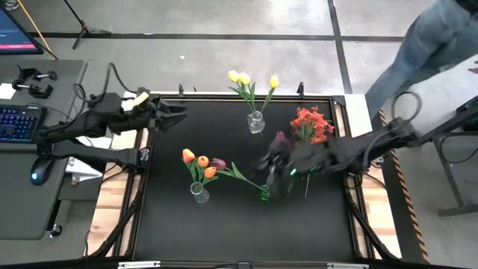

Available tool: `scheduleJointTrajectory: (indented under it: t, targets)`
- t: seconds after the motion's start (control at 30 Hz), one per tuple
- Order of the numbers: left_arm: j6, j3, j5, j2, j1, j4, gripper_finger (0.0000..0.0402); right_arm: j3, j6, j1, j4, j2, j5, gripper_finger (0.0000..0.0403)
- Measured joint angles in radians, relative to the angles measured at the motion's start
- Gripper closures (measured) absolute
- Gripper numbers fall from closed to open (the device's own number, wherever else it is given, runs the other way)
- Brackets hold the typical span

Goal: Sort flowers into vase by color
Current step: Adjust the red tulips

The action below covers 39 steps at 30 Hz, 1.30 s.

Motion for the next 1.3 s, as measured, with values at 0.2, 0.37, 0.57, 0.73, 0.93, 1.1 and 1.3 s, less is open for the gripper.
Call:
scheduleJointTrajectory:
  t: [0.2, 0.37, 0.57, 0.73, 0.93, 1.1, 1.3]
  targets:
    - [0.038, 0.0, -0.001, 0.025, -0.024, 0.009, 0.0264, 0.293, -0.013, 0.07, -0.306, 0.247, 0.066, 0.0401]
    - [0.055, -0.001, -0.009, 0.036, -0.023, 0.007, 0.0282, 0.491, -0.012, 0.083, -0.443, 0.415, 0.168, 0.0402]
    - [0.103, 0.0, -0.01, 0.037, -0.023, 0.005, 0.0311, 0.623, 0.008, 0.081, -0.468, 0.536, 0.234, 0.0402]
    - [0.105, 0.0, -0.014, 0.036, -0.023, 0.004, 0.0365, 0.636, 0.06, 0.078, -0.472, 0.567, 0.317, 0.0403]
    - [0.114, 0.0, -0.022, 0.036, -0.023, 0.003, 0.0398, 0.633, 0.119, 0.066, -0.439, 0.591, 0.365, 0.0403]
    - [0.111, 0.0, -0.022, 0.036, -0.023, -0.008, 0.0401, 0.633, 0.152, 0.05, -0.41, 0.612, 0.384, 0.0403]
    - [0.103, 0.0, -0.022, 0.036, -0.023, -0.048, 0.0401, 0.633, 0.202, 0.047, -0.4, 0.631, 0.455, 0.0403]
